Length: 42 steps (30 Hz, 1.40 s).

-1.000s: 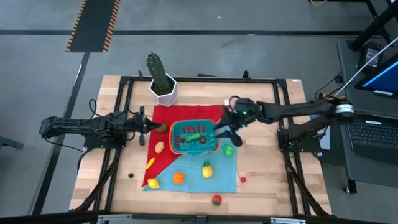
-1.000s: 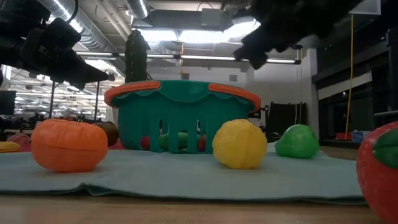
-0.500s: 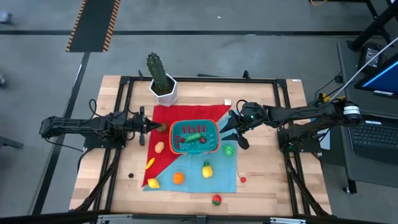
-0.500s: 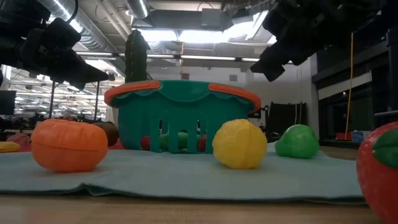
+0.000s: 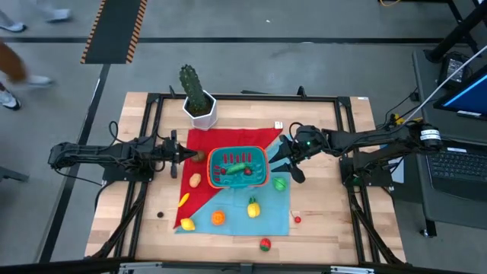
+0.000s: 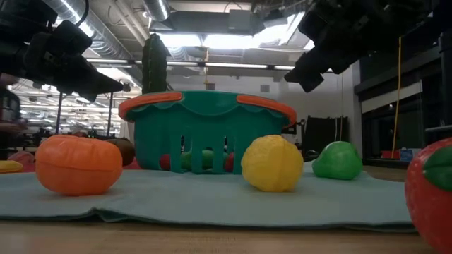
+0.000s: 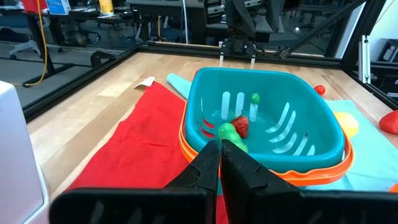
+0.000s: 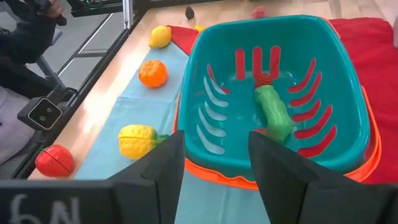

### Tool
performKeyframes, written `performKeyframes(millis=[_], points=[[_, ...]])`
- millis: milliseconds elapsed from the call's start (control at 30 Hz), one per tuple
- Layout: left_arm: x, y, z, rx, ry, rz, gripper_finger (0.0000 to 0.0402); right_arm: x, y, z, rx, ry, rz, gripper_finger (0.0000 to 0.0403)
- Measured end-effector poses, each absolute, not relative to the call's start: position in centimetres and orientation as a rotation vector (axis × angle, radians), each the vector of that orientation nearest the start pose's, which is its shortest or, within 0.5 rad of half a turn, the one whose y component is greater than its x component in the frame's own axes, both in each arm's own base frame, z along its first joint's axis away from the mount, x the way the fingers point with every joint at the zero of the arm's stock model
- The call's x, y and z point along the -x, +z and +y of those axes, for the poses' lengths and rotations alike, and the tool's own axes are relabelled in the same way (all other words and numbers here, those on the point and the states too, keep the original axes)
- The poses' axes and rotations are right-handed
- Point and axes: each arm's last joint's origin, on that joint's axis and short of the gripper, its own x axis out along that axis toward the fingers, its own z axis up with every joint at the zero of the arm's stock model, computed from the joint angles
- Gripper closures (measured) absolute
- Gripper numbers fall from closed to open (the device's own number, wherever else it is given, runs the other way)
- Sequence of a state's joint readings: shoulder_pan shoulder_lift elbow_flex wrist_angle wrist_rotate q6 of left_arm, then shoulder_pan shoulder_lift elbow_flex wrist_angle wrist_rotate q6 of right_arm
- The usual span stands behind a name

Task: Build produce basket
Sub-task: Put the green pear into the blue basket

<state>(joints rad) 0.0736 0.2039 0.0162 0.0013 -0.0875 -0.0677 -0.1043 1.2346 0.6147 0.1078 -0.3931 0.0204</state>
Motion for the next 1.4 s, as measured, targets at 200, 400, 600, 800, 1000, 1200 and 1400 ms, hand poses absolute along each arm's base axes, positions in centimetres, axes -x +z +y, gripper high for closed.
performKeyframes(millis=[200,400,600,800,1000,1200,1400], points=[[-10.78,15.23,1.05,0.066,0.167,0.181,0.0394,-24.94,21.30,-1.50,-0.145,0.278,0.500,0.0224],[-10.78,15.23,1.05,0.067,0.167,0.181,0.0394,-24.97,21.36,-1.50,-0.142,0.278,0.493,0.0224],[-10.78,15.23,1.05,0.066,0.167,0.181,0.0394,-24.98,21.38,-1.50,-0.114,0.284,0.489,0.0219],[-10.78,15.23,1.05,0.066,0.167,0.181,0.0394,-25.03,21.35,-1.73,-0.070,0.209,0.490,0.0177],[-10.78,15.23,1.05,0.067,0.167,0.181,0.0394,-25.02,21.32,-1.73,-0.070,0.206,0.494,0.0116],[-10.78,15.23,1.05,0.067,0.167,0.181,0.0394,-25.01,21.31,-1.73,-0.073,0.207,0.495,0.0095],[-10.78,15.23,1.05,0.067,0.167,0.181,0.0394,-25.04,21.35,-1.73,-0.074,0.206,0.490,0.0095]])
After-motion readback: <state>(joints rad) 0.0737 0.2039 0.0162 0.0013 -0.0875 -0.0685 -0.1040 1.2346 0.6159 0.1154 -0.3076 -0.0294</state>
